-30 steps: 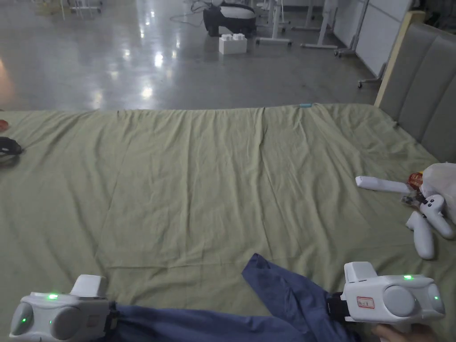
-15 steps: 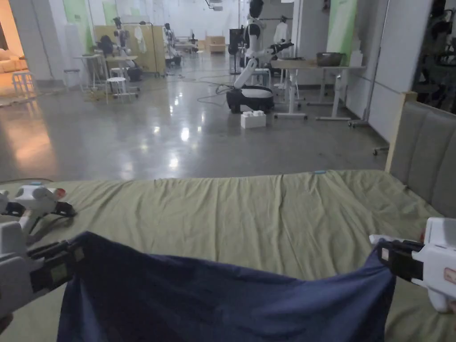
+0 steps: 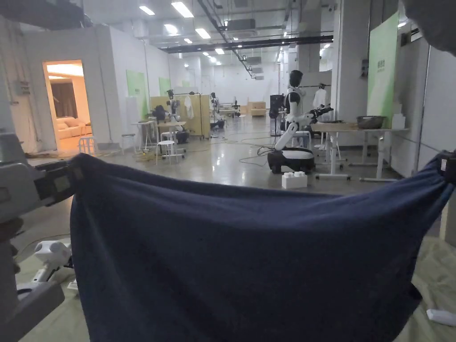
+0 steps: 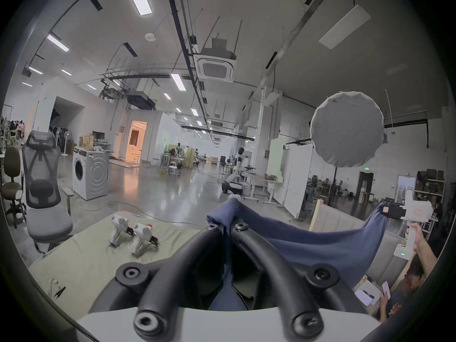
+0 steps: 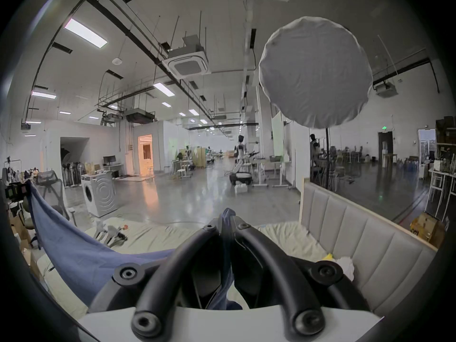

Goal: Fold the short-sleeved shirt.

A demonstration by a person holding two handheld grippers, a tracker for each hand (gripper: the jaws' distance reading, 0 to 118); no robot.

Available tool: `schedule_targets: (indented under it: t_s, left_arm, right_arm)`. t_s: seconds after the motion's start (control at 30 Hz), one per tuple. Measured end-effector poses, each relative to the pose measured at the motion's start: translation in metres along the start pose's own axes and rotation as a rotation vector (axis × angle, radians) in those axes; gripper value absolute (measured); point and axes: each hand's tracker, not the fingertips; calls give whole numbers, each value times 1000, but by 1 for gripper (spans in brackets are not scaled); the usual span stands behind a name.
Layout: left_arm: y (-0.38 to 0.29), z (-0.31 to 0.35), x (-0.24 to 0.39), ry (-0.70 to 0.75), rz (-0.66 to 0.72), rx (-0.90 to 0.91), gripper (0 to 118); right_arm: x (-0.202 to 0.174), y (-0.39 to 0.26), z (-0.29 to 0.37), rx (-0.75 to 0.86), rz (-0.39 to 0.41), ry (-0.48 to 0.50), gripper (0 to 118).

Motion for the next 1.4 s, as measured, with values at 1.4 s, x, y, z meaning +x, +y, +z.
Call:
schedule_targets:
  t_s: [1.4]
  left_arm:
    - [-19,-306,10,184,-196,-116,1]
  right_arm:
    - [-1,46,-265,39,116,-264,2]
